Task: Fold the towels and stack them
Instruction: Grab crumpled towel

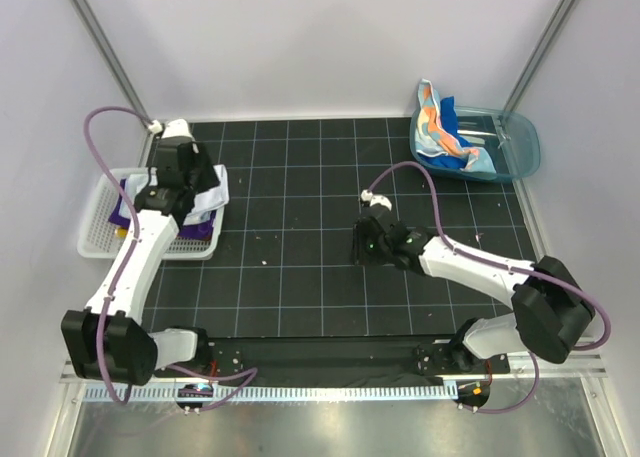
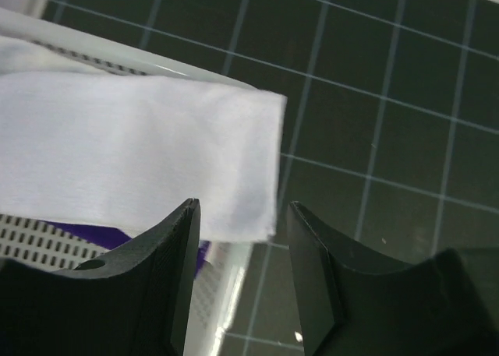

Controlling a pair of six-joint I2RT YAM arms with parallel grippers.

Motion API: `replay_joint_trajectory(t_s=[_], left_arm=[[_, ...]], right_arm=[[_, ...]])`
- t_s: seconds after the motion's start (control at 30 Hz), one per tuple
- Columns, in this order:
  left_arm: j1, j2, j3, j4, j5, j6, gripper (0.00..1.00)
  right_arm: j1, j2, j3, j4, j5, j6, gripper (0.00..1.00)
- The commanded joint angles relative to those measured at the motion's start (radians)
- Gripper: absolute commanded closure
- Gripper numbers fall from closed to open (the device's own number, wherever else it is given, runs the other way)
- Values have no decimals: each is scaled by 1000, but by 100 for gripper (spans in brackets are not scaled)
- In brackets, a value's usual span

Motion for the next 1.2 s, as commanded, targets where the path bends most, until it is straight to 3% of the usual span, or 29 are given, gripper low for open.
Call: replay_joint_trajectory(t_s=[0.0,0.1,0.23,0.57,0.9,1.17], left_arm=[[-140,-74,12,-73,39,-10,48],[-286,-107,1,-114,18,1,48],[-390,-164,-22,-151,26,16,48],[-424,-290,-163,-128,170,15,49],[-423,-338,-231,-127,227,21,48],[-421,-325,-231,-131,224,29,47]], right_arm=[[-64,-37,96,-37,50,-44,63],[-189,-43,154,-65,11,-67,61],[-348,-11,271,-99,-4,-99,59],[-653,263,749,-114,141,-170,46],[-788,732,1155,-28,152,-217,40],[-814,1055,1581,-129,-14,-351,36]])
